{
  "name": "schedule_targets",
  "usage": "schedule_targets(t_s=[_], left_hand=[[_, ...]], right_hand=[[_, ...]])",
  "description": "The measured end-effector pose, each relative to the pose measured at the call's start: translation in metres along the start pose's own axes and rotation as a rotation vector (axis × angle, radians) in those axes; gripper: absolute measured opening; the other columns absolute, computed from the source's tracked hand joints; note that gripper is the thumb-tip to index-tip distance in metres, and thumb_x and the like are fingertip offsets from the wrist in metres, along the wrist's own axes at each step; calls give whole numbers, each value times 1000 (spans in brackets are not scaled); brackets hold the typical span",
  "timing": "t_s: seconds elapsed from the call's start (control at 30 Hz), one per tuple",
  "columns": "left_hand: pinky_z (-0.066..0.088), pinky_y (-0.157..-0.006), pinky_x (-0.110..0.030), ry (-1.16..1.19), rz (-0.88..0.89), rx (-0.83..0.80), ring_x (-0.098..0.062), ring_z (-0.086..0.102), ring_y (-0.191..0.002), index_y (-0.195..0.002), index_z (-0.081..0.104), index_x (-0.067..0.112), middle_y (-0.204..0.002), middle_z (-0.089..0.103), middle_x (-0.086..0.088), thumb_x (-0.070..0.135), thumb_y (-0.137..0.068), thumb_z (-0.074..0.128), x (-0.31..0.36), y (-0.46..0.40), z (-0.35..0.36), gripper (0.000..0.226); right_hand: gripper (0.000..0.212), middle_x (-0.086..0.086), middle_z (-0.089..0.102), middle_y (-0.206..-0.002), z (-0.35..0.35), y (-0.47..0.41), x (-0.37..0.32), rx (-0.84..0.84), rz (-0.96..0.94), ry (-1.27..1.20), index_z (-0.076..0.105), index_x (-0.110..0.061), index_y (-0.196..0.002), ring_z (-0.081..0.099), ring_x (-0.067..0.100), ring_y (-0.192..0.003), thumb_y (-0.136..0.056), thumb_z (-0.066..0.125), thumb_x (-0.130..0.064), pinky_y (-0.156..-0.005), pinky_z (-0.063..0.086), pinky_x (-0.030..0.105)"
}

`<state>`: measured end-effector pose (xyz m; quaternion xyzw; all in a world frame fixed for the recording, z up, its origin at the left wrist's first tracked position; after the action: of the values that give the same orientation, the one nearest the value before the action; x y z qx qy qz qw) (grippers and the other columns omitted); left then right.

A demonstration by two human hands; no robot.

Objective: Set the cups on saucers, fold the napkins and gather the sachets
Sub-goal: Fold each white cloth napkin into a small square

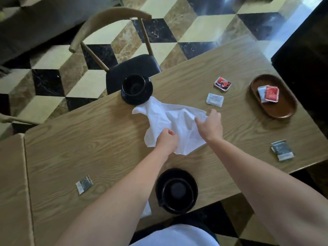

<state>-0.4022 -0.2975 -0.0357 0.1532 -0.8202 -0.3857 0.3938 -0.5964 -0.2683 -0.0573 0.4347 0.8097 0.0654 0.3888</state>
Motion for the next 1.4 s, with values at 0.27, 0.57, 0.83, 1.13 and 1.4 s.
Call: schedule_targets(t_s=[0.27,0.57,0.83,1.13,1.4], left_hand=[[58,-63,-31,171,-51,-50,-21,69,-74,-97,56,18,-94,66,-6,39,-88,55,27,-14,-3,23],[60,-70,-41,440,-174,59,-28,68,-99,-133,48,8,-122,62,-9,37,-72,82,22,-10,-41,76],[45,-58,-30,541,-132,133,-25,66,-89,-128,58,3,-113,67,-11,26,-86,69,-21,15,-93,49],[57,-61,-29,1361,62,-174,-19,67,-60,-83,62,9,-67,66,-5,11,-89,65,-19,126,-150,7],[49,-55,-20,973,472,-152,-10,67,-67,-77,80,23,-75,74,3,29,-85,71,-72,220,-237,13]], right_hand=[[18,12,66,-97,13,-14,-36,-166,-268,148,72,-7,-96,62,34,-98,-91,56,-16,-73,44,36],[11,4,60,-91,10,125,-76,-253,-837,74,75,-16,-101,67,27,-73,-95,67,-21,-57,52,39],[15,-7,56,-88,19,218,-78,-243,-857,65,64,-20,-103,58,25,-59,-89,66,-18,-55,47,36],[46,11,72,-89,48,315,-104,-715,-229,-752,70,-18,-107,68,18,-75,-92,58,-60,-57,50,27],[61,10,77,-103,47,364,-206,-585,-322,-851,75,-7,-96,73,21,-102,-82,67,-66,-77,58,26]])
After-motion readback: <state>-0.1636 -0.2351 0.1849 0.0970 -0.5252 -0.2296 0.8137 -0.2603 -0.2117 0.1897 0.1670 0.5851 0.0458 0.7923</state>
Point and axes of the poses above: each hand's wrist, its own y-axis away from the middle knuckle, its own z-axis out of the palm, x = y × z, the point moved 5 cm from there along -y, towards the middle knuckle
